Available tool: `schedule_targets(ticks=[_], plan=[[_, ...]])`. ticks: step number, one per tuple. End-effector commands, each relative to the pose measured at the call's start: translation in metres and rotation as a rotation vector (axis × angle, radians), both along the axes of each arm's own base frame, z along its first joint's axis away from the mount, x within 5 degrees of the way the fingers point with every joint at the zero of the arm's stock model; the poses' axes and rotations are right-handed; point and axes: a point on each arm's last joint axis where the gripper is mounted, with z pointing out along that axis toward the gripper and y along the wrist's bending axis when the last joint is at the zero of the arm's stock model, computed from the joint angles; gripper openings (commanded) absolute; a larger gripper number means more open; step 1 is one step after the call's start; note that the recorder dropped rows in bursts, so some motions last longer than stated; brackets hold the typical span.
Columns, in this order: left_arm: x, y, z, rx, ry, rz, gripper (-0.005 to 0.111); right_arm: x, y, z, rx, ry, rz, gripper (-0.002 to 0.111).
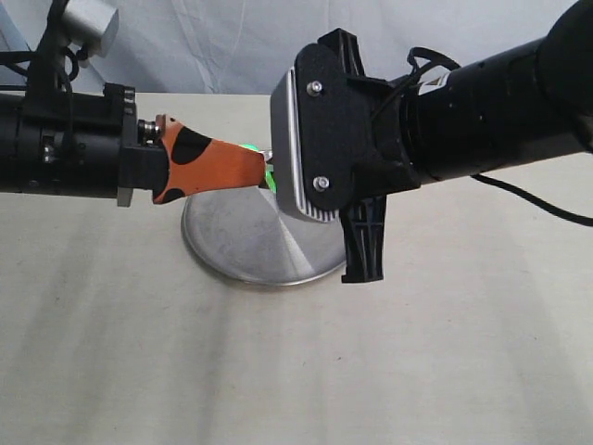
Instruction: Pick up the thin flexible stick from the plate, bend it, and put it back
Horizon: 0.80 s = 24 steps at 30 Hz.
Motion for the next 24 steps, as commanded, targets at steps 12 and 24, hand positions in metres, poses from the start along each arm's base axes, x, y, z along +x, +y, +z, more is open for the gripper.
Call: schedule_targets(ticks=[12, 24], plan=[[0.0215, 0.0053, 0.011, -0.082, 0.021, 0.23, 0.0, -0.0207, 0.0028, -0.0102, -0.144, 0.018, 0.226, -0.001], [0.0231, 0.0058, 0.0118, -0.077, 0.016, 0.244, 0.0, -0.0168, -0.0013, -0.0144, -0.253, -0.088, 0.289, -0.001]])
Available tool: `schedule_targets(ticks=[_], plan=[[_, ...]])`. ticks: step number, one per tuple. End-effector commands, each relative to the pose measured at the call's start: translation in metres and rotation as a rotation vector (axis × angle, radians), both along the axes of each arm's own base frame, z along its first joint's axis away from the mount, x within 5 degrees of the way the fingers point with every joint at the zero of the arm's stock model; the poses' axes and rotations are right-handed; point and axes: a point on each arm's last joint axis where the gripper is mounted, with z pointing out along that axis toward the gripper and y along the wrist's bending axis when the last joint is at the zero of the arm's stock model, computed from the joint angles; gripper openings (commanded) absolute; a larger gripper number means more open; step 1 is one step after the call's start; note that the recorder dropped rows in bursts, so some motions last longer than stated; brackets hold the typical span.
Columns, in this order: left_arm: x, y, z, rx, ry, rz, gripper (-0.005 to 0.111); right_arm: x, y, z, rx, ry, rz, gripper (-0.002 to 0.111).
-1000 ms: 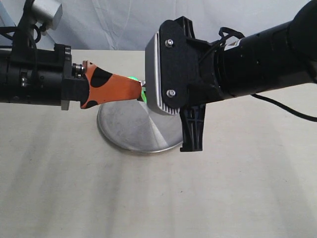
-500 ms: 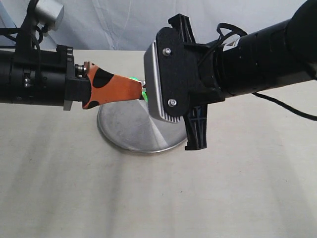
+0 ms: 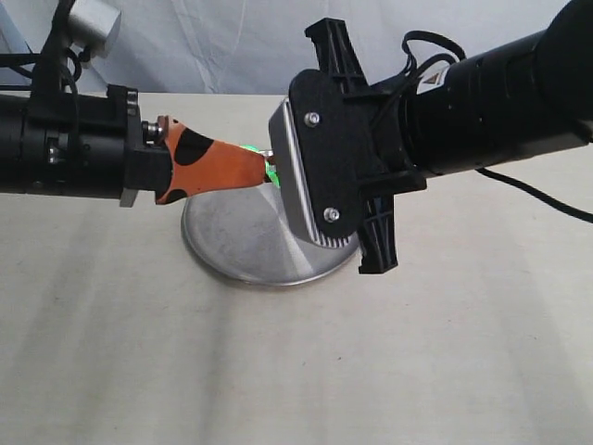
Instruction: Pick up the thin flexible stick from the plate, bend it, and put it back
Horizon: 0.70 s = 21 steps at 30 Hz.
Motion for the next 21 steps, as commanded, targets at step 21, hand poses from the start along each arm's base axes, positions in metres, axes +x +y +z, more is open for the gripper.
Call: schedule_targets(ticks=[21], plan=[[0.031, 0.006, 0.03, -0.095, -0.043, 0.267, 0.0, -0.038, 0.026, -0.017, -0.295, -0.175, 0.396, -0.001]])
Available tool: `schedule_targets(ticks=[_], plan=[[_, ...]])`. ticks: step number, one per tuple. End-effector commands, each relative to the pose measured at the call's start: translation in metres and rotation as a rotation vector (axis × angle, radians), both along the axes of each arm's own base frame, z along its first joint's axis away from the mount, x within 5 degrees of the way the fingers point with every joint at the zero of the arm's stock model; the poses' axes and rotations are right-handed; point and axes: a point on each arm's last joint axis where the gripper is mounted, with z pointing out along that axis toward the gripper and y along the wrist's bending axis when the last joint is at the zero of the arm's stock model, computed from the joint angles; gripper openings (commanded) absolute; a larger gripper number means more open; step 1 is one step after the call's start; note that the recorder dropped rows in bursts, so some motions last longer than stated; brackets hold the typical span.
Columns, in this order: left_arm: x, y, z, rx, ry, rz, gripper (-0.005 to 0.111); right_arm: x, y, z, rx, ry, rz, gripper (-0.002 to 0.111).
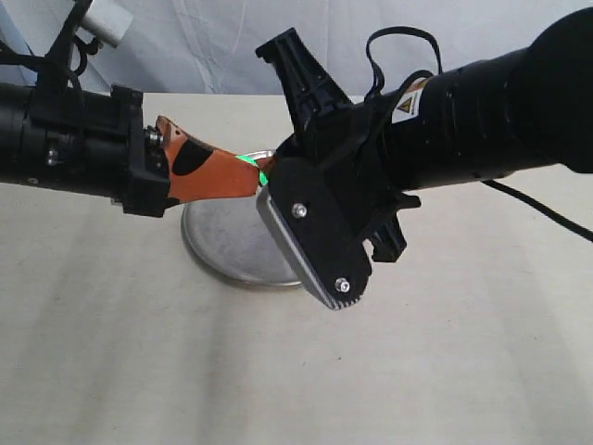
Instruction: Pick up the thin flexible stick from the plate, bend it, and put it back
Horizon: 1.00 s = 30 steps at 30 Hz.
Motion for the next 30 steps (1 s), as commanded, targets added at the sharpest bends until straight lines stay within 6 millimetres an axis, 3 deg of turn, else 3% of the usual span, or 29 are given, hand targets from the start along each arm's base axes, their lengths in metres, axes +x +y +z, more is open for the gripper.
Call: schedule_targets(ticks=[1, 6, 30], plan=[[0.028, 0.007, 0.026, -0.25, 0.053, 0.325, 0.0, -0.031, 0.012, -0.017, -0.12, 0.129, 0.163, -0.001], [0.028, 0.007, 0.026, -0.25, 0.053, 0.325, 0.0, -0.036, 0.016, -0.019, -0.177, 0.091, 0.193, -0.001], [0.031, 0.009, 0.025, -0.234, 0.046, 0.363, 0.0, -0.042, 0.018, -0.019, -0.123, 0.193, 0.18, -0.001]])
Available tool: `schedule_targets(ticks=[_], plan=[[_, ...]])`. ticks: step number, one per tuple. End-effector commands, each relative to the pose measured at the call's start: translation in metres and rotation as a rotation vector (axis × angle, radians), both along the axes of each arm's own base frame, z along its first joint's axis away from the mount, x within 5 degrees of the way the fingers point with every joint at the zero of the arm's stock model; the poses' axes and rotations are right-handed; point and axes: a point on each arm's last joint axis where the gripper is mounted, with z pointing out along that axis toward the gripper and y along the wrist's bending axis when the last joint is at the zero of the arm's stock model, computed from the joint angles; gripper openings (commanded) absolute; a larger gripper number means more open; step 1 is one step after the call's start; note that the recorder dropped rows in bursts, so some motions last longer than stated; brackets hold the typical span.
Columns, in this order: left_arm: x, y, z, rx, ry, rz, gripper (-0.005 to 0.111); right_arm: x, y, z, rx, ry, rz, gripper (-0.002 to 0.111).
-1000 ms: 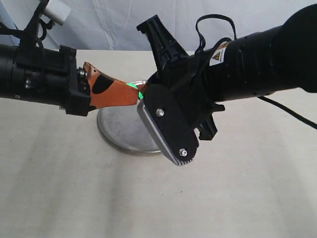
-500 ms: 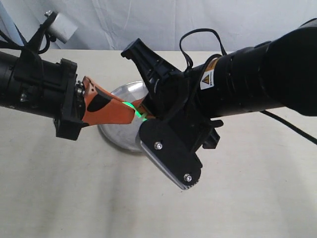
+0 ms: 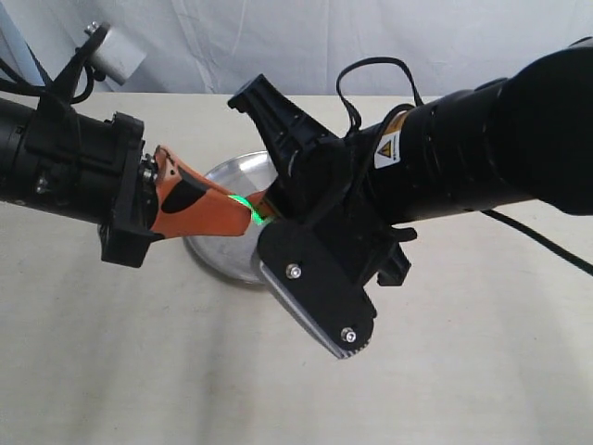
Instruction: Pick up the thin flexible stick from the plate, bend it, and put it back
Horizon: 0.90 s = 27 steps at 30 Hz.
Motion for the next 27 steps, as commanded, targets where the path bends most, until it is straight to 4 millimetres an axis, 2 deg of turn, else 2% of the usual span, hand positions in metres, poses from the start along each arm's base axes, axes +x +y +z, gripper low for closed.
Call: schedule_targets(ticks=[1, 14, 21, 27], plan=[[0.04, 0.008, 0.031, -0.339, 0.071, 0.488, 0.0, -0.025, 0.007, -0.012, -0.032, 0.213, 0.068, -0.001], [0.047, 0.013, 0.028, -0.323, 0.098, 0.597, 0.0, -0.025, 0.007, -0.012, -0.001, 0.267, 0.004, -0.001], [0.051, 0.02, 0.019, -0.22, 0.103, 0.678, 0.0, -0.022, 0.003, -0.014, -0.006, 0.297, -0.1, -0.001], [0.049, 0.021, 0.018, -0.214, 0.144, 0.697, 0.0, -0.021, 0.002, -0.014, 0.001, 0.319, -0.148, -0.001]])
